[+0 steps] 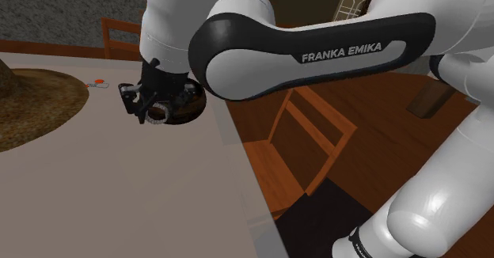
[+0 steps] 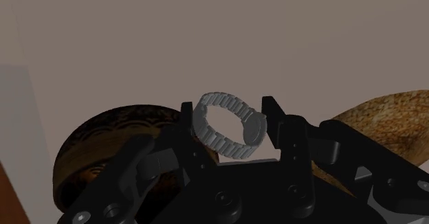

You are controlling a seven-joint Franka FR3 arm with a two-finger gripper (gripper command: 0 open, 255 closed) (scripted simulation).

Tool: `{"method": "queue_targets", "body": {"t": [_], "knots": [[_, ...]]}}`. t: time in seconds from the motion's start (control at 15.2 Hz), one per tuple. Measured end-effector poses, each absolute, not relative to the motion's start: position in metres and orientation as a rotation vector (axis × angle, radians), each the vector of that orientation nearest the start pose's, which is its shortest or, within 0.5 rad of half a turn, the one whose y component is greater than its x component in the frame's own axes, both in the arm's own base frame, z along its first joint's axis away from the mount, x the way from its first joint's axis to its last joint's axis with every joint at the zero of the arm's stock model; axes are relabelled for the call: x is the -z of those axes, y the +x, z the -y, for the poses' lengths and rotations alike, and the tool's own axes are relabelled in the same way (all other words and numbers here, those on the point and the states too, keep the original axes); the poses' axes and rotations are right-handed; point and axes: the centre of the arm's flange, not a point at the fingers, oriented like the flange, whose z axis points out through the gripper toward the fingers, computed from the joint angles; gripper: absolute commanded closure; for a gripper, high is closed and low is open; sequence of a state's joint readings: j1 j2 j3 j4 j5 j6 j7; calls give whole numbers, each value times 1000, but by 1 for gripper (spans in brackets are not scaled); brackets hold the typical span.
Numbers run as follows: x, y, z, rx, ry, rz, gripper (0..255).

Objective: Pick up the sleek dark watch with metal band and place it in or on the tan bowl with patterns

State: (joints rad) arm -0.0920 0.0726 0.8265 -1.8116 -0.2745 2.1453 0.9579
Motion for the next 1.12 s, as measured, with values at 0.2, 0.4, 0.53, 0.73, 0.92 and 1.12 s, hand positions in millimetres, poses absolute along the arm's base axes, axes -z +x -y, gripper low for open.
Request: {"method": "queue_targets", "body": {"t": [0.2,0.4,0.53,0.73,0.92,1.12], "knots": [[-553,464,-389,513,-3011,-174,255],[-568,463,-388,513,-3011,-175,255],[-579,463,-387,513,-3011,-174,255],[-594,463,-389,513,-3011,-174,255],[-606,467,-384,513,-3011,-174,255],[-605,491,-364,512,-3011,-175,255]]}}
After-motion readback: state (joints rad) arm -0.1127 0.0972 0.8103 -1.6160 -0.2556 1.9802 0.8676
